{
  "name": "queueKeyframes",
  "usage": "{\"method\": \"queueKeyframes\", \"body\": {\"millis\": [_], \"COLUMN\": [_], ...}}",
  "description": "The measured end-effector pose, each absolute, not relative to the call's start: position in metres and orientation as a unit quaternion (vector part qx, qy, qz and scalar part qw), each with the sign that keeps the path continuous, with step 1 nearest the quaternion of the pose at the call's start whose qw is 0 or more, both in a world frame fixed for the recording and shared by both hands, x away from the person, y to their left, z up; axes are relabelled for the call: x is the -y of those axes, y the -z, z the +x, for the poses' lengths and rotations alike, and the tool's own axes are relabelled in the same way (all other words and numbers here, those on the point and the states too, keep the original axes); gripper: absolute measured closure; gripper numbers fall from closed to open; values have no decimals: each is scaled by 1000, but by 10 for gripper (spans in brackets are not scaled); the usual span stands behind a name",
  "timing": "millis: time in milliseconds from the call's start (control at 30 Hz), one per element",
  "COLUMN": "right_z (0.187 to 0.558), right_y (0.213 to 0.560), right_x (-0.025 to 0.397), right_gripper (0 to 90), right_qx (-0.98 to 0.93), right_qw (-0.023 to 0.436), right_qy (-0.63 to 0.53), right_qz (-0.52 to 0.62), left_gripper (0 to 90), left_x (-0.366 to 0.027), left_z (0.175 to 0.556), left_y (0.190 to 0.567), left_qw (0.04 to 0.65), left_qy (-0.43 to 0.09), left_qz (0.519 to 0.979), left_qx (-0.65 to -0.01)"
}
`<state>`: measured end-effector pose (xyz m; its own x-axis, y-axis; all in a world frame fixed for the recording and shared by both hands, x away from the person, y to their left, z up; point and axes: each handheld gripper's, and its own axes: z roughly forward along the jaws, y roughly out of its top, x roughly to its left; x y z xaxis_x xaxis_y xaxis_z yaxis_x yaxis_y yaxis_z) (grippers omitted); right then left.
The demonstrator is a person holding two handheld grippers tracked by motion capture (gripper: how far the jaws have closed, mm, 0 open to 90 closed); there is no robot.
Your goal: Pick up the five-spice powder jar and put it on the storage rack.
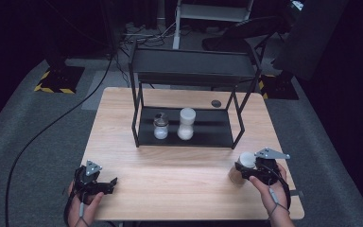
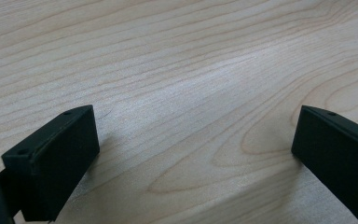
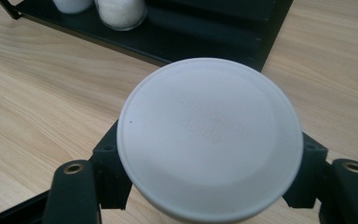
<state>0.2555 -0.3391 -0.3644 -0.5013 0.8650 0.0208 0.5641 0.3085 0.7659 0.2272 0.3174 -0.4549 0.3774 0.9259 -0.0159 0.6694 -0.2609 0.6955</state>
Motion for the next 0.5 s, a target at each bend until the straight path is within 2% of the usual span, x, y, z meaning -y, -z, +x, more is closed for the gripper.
{"method": "queueKeyframes", "body": {"millis": [500], "right_z": [264], "right_y": [340], "right_x": [336], "right_gripper": [332], "right_qx": [-788], "right_qw": [209], "right_qy": [-388], "right_qz": [431], "left_gripper": [1], "left_x": [-317], "left_z": [227], "left_y": [455], "left_qw": [315], "left_qy": [-203], "left_qz": [767], "left_qx": [-520]}}
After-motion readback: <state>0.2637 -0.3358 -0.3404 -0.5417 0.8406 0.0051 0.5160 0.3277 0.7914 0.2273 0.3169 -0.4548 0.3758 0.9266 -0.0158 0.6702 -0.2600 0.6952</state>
